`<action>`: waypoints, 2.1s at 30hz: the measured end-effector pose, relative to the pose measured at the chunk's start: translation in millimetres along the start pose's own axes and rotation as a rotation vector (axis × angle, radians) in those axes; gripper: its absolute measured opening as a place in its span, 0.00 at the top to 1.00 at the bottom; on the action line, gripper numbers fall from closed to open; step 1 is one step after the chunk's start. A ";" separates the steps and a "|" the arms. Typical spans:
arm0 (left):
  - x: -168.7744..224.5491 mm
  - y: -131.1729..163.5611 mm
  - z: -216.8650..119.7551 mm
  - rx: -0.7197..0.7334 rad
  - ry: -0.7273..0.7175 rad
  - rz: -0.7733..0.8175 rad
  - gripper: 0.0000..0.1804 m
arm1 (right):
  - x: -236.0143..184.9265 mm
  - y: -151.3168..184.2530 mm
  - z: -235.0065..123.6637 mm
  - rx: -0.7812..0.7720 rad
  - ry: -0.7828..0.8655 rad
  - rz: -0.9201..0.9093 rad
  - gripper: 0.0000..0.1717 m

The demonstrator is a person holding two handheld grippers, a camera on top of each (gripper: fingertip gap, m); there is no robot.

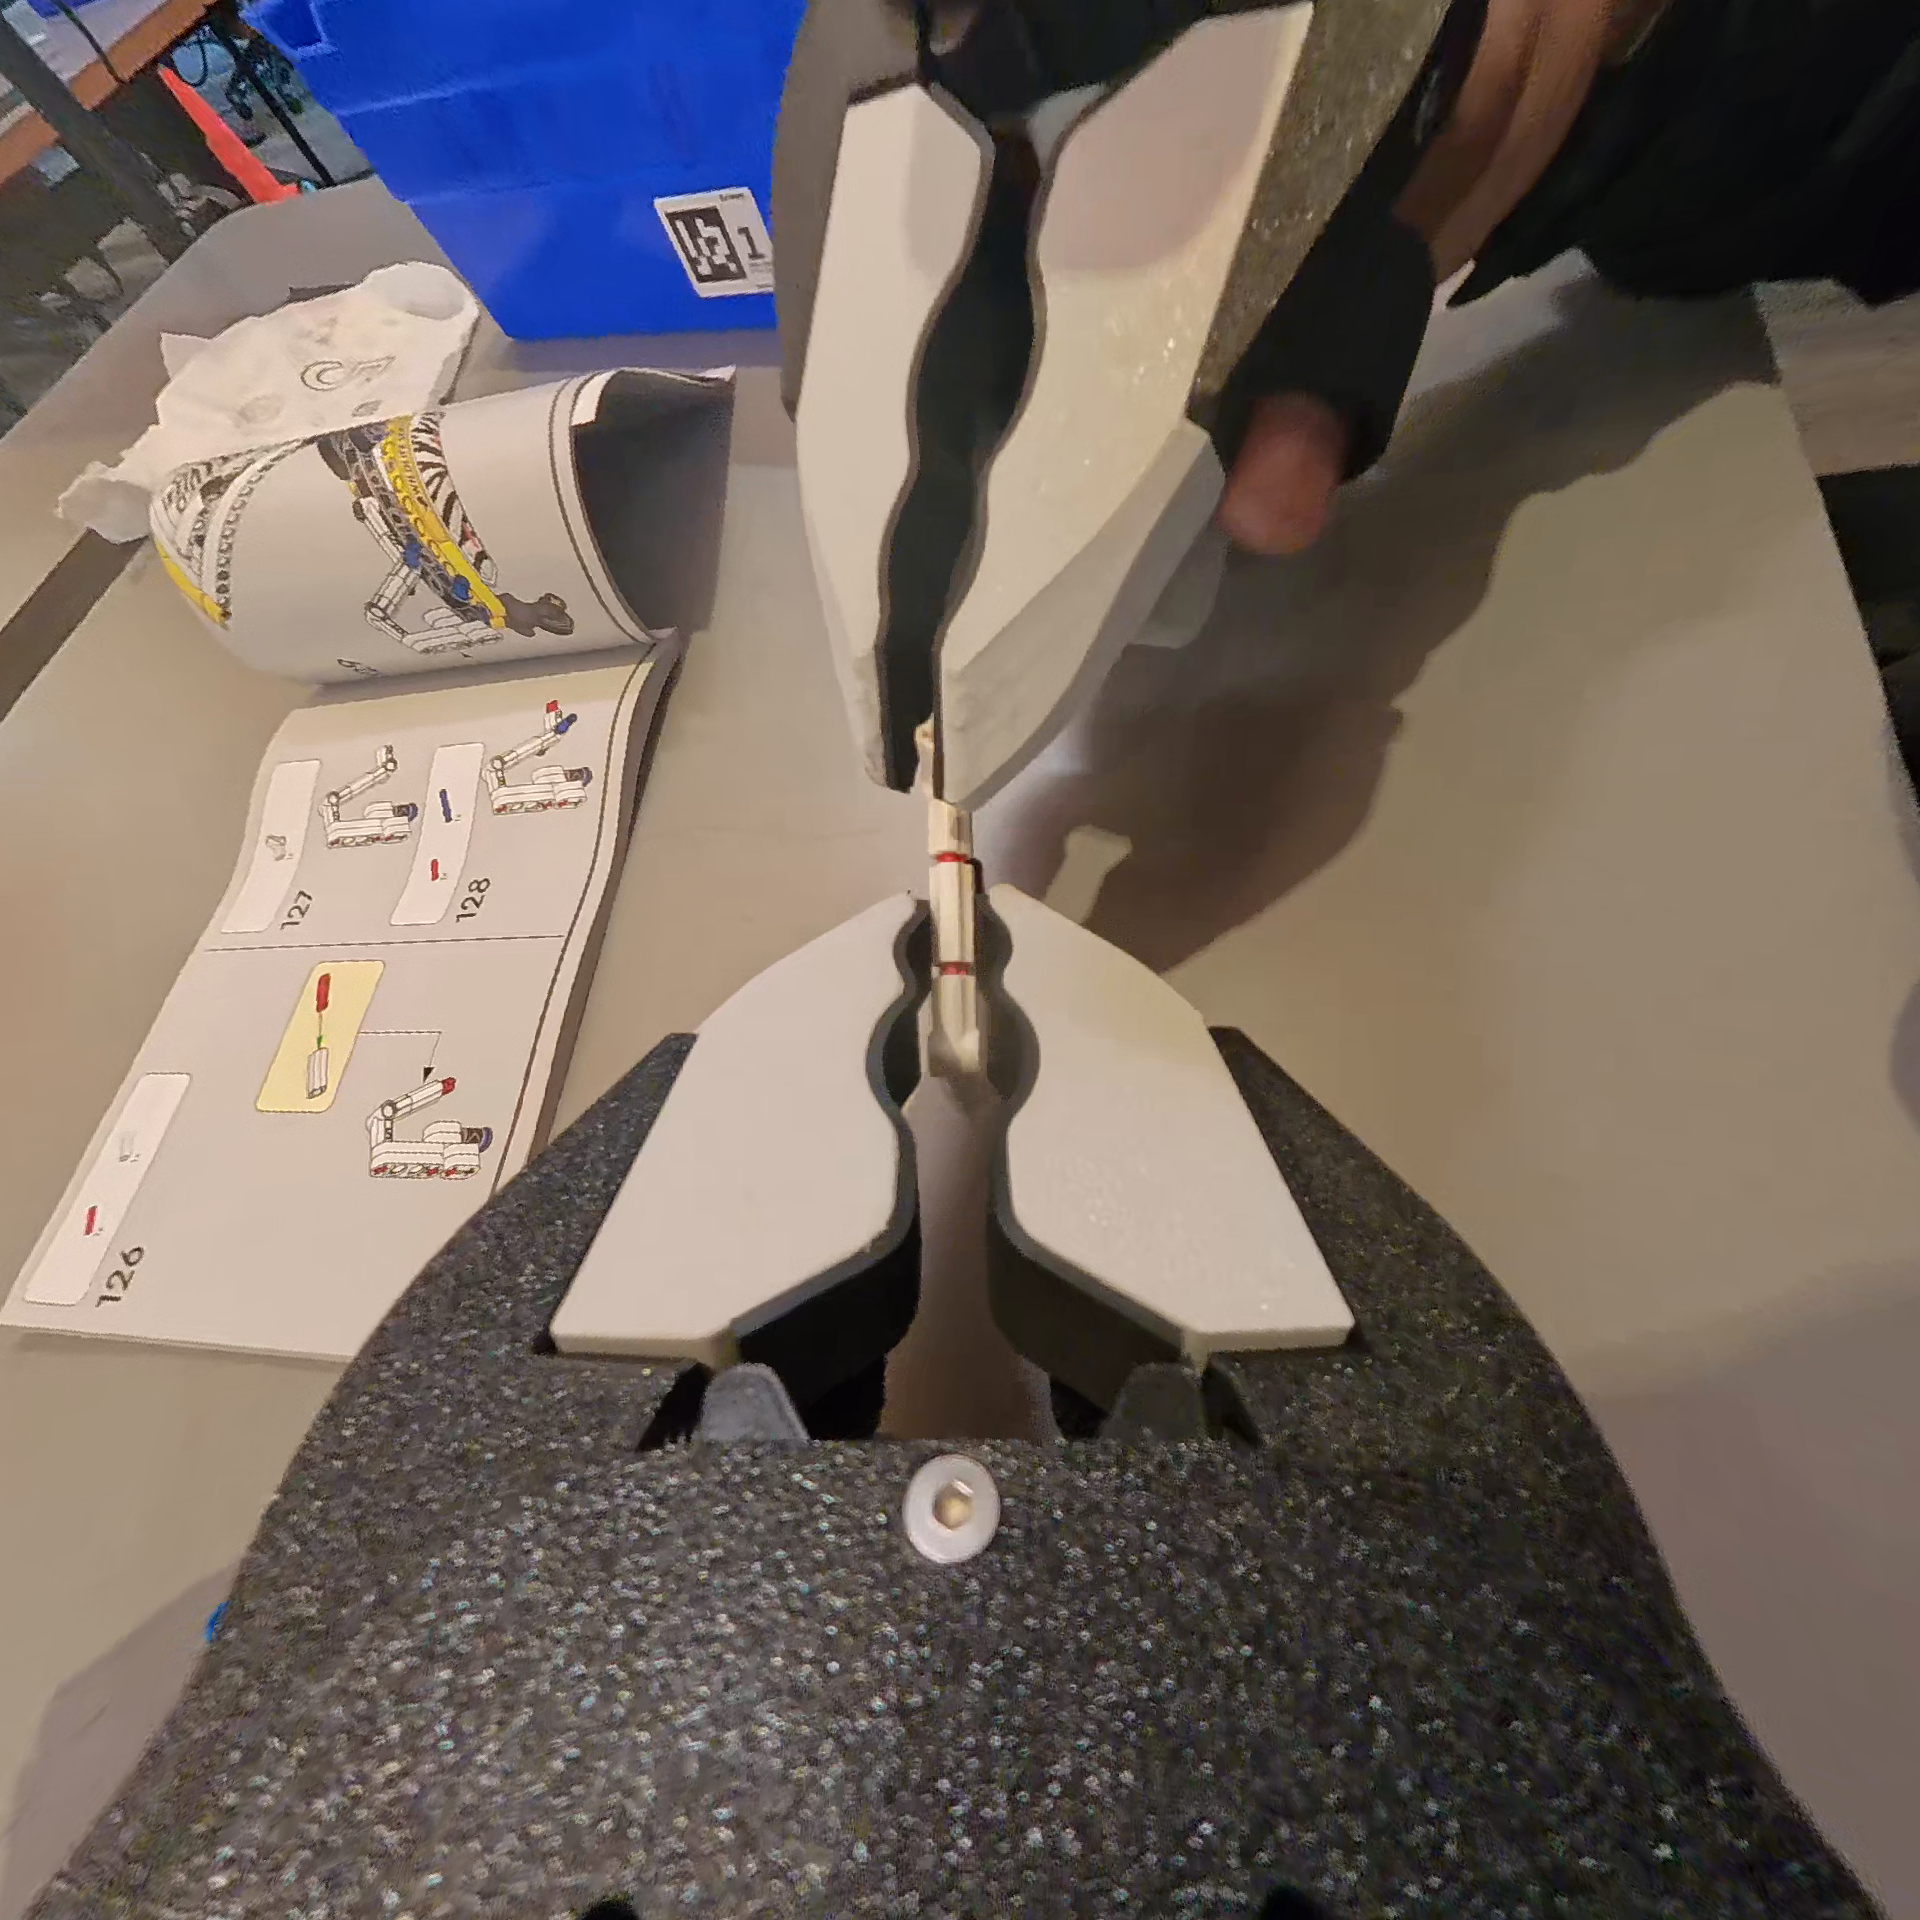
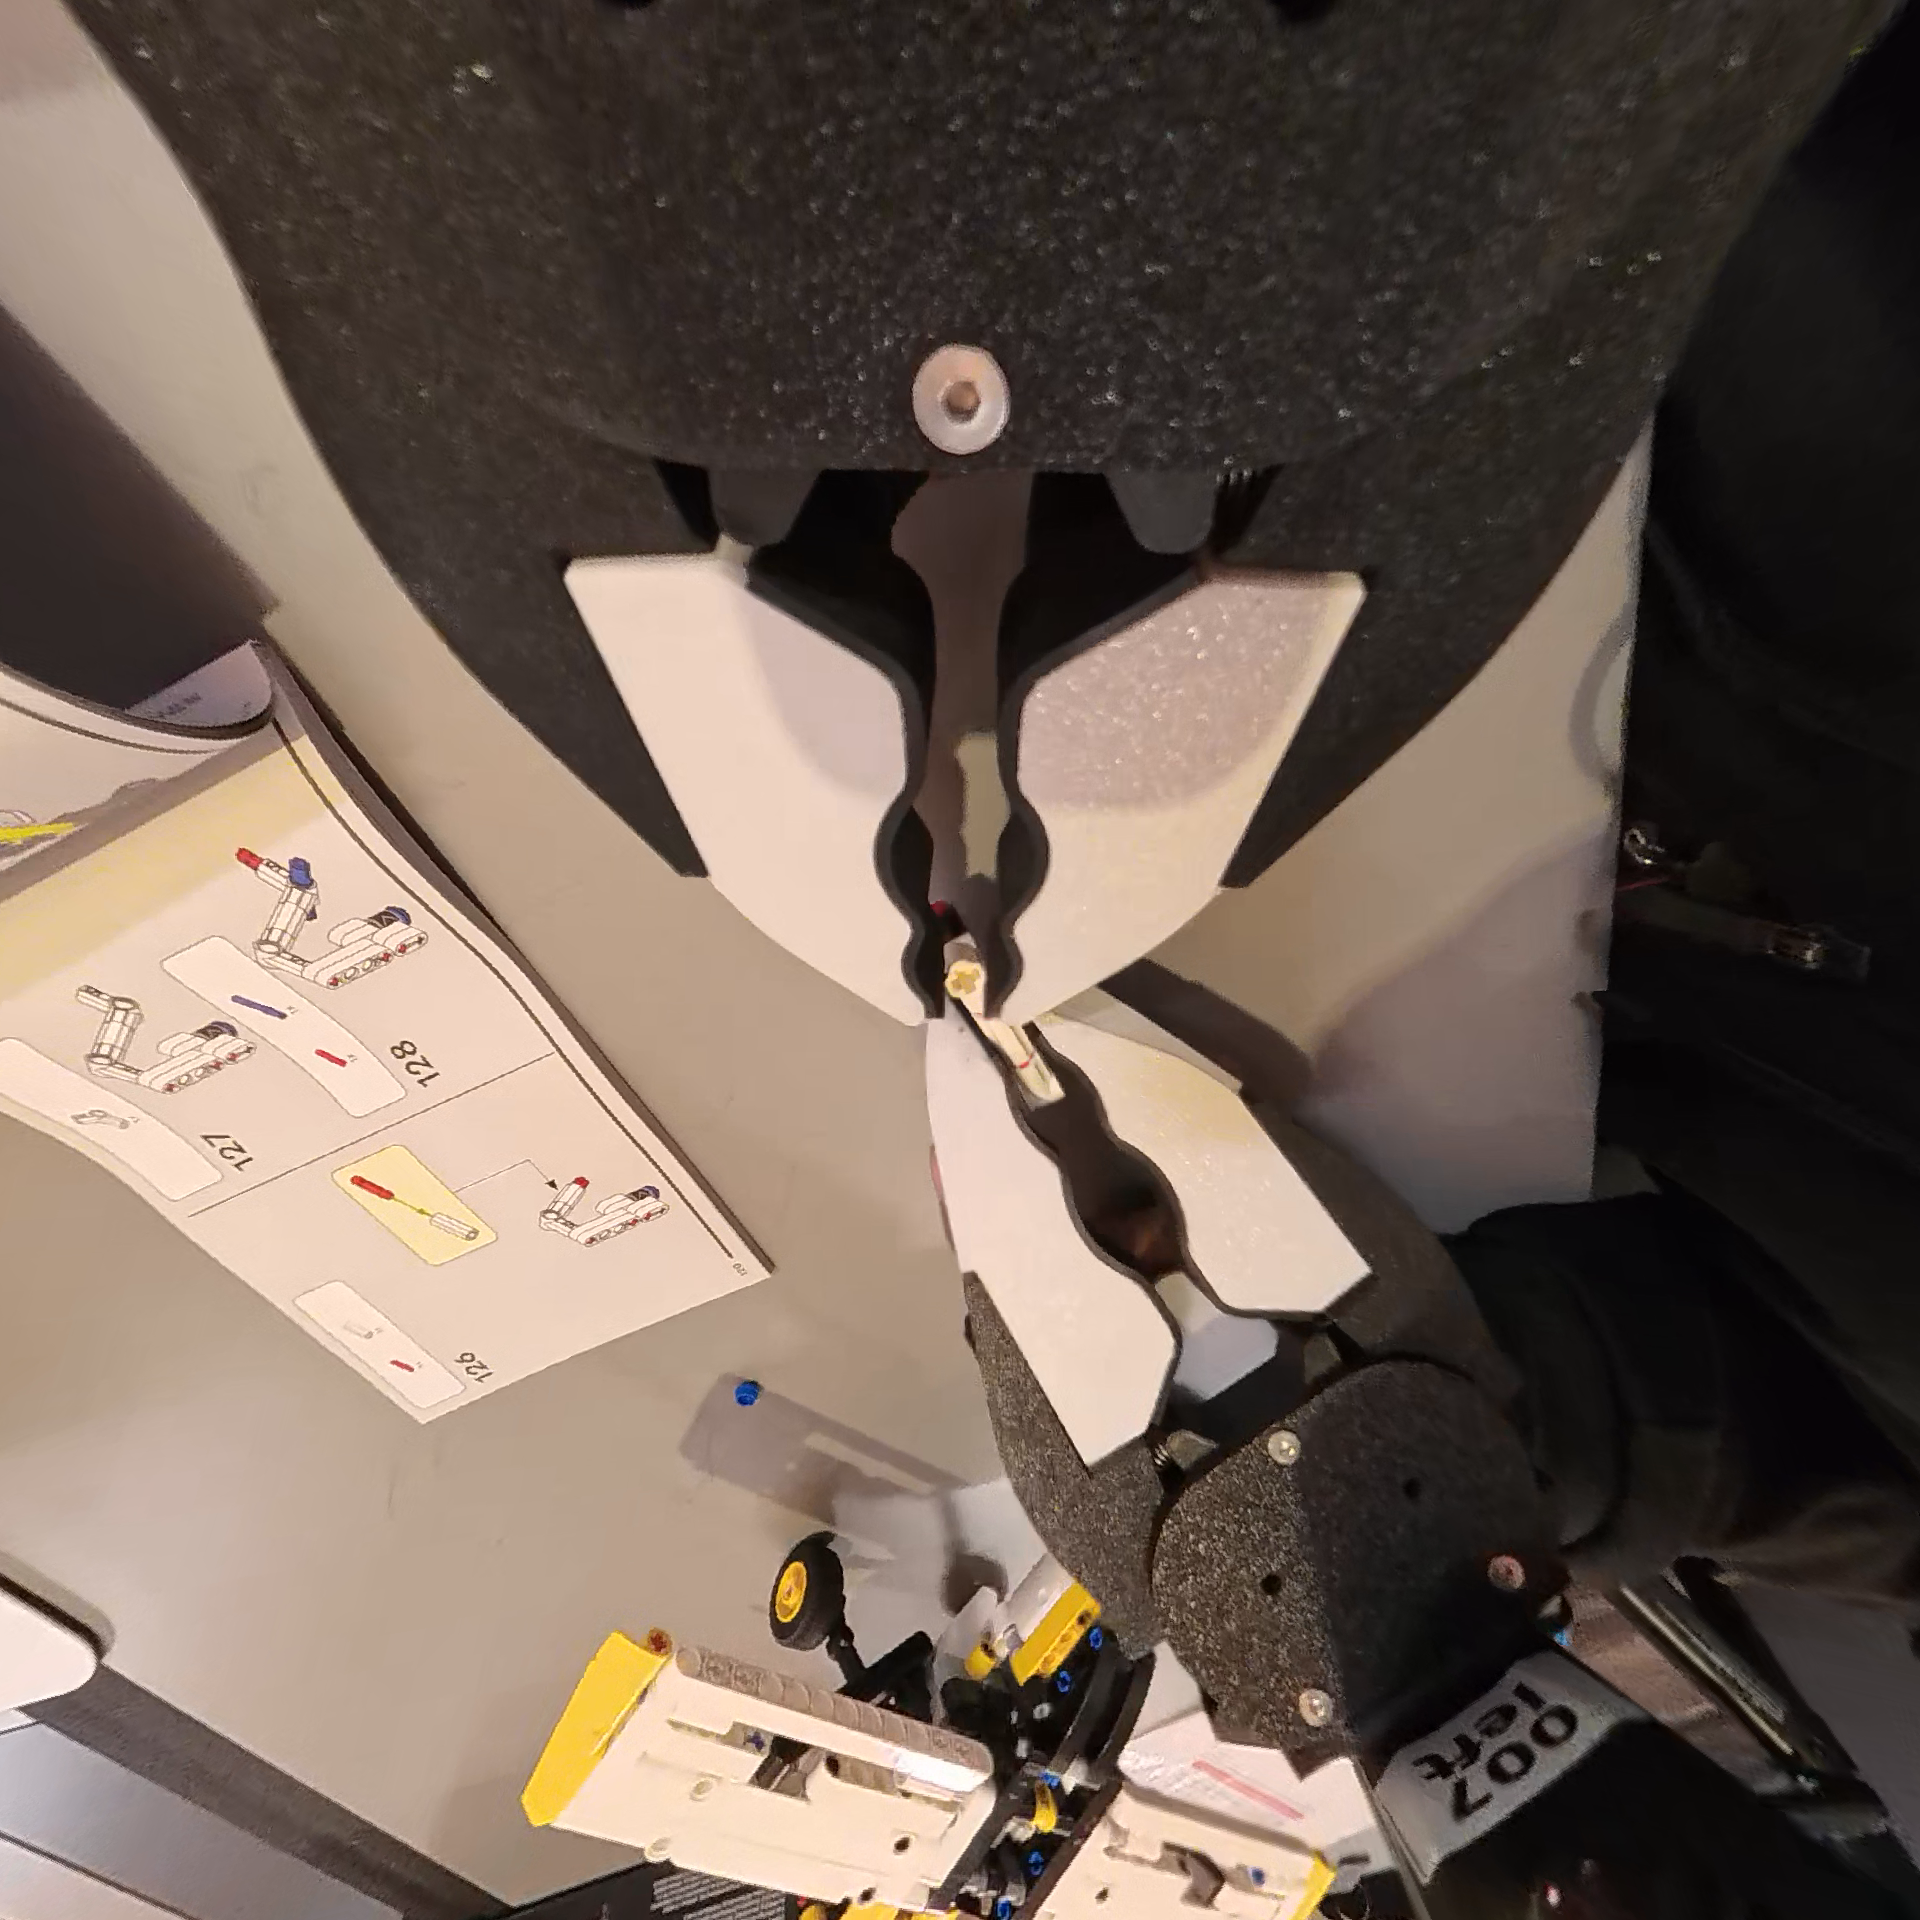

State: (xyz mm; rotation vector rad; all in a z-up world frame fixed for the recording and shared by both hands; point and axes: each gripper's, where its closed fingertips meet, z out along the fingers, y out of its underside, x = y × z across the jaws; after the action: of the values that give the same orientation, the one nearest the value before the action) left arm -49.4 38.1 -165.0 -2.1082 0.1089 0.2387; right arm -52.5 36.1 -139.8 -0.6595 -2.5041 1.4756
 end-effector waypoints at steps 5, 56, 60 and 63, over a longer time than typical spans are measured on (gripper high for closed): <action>1.6 -0.7 -1.7 0.008 0.005 0.038 0.96 | -7.0 1.7 0.1 0.018 -0.062 -0.022 0.93; 12.6 -3.1 -1.1 0.020 0.084 0.049 0.96 | 116.3 61.7 -261.0 -0.218 0.750 0.009 0.81; 17.1 -5.8 2.6 0.019 0.106 0.061 0.96 | 69.6 27.0 -225.6 -0.197 0.619 -0.109 0.86; 21.1 -8.6 4.8 0.023 0.120 0.071 0.96 | 32.9 13.4 -178.0 -0.178 0.461 -0.169 0.88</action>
State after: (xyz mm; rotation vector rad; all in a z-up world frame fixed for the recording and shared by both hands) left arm -27.9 47.0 -164.7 -2.0971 0.2571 0.1529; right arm -15.2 197.2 -65.2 -0.7007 -2.2741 0.9228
